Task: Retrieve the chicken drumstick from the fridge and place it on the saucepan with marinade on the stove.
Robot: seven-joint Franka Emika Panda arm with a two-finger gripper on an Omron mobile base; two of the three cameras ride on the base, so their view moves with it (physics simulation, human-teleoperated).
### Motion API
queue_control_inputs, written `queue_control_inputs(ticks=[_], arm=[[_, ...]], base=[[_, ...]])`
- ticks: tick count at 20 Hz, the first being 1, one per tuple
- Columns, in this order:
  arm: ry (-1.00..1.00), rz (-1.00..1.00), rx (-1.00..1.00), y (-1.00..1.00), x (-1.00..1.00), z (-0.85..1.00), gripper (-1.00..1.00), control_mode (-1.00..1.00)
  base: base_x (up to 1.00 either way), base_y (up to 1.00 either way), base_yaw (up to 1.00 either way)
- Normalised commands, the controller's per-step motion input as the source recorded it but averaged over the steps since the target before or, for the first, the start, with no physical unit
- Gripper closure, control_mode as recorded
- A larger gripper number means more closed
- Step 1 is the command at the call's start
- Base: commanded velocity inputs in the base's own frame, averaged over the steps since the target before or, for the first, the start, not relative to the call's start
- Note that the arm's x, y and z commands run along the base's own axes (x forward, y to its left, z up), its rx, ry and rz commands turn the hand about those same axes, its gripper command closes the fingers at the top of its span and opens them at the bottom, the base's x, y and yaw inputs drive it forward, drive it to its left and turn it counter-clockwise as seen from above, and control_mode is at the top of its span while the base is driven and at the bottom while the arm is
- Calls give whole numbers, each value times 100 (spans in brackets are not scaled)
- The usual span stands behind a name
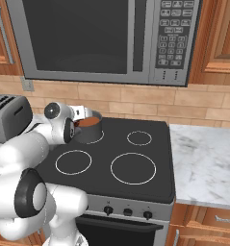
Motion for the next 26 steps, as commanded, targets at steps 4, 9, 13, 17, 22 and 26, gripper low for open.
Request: queue_control_inputs(ticks=[4,9,13,17,22,26], arm=[[0,0,-2,0,1,-1,100,-100],[0,0,-1,0,3,-1,100,-100],[1,0,-3,0,0,-13,100,-100],[0,0,-3,0,0,-11,100,-100],[0,0,0,0,0,-3,100,-100],[0,0,0,0,0,0,100,-100]], base=[[0,0,0],[0,0,0],[0,0,0],[0,0,0],[0,0,0],[0,0,0]])
